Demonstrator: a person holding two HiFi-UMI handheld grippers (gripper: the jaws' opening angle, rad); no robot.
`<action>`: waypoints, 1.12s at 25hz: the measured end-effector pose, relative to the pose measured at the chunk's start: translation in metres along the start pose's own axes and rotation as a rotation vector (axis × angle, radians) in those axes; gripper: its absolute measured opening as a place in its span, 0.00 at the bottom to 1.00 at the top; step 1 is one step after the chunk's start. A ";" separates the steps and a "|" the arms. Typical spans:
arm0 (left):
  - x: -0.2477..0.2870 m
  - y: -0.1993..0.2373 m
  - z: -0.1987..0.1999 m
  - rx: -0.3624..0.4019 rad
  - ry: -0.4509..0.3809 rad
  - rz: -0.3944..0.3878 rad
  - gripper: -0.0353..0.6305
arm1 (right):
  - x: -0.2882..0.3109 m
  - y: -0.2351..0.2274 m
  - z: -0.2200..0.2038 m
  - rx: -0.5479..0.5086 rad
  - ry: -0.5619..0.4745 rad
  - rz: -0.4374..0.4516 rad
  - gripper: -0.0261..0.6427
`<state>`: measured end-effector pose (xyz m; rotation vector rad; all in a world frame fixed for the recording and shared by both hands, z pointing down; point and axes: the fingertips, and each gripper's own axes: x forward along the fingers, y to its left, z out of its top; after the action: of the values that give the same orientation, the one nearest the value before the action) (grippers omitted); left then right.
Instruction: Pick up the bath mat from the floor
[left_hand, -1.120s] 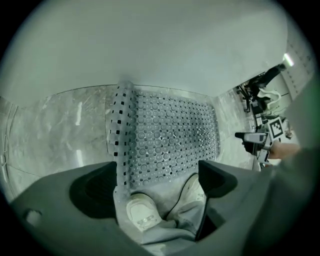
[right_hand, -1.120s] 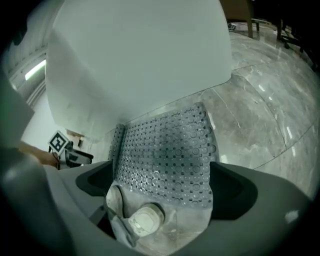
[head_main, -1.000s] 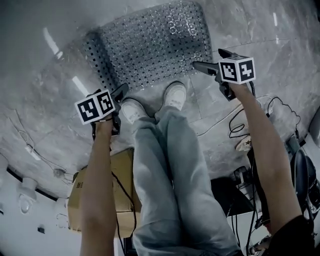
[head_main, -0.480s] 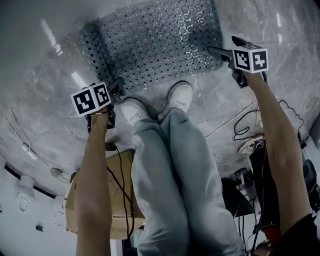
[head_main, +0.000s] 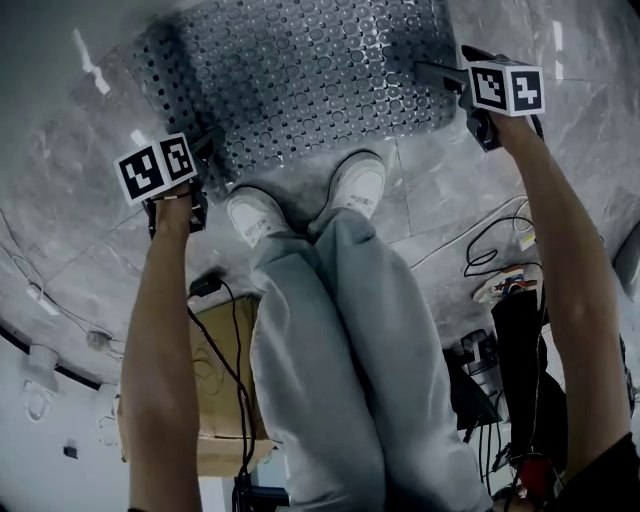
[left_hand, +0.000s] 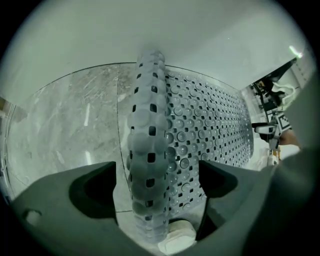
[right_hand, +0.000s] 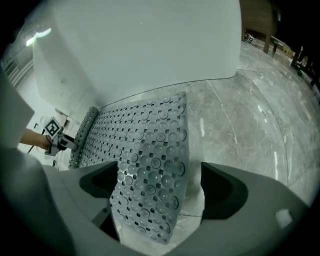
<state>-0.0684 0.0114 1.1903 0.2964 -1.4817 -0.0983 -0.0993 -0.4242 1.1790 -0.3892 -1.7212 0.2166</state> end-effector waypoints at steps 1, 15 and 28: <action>0.004 0.001 0.001 0.004 0.005 0.000 0.84 | 0.002 -0.001 0.003 0.001 -0.009 0.005 0.83; 0.028 0.007 0.012 0.023 0.018 0.034 0.83 | 0.032 0.010 -0.002 -0.055 0.055 0.055 0.71; 0.014 0.007 0.006 0.078 0.131 0.074 0.37 | 0.020 0.001 -0.003 0.136 0.024 -0.062 0.08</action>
<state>-0.0735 0.0136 1.2061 0.3050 -1.3670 0.0375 -0.0996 -0.4163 1.1973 -0.2376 -1.6816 0.2809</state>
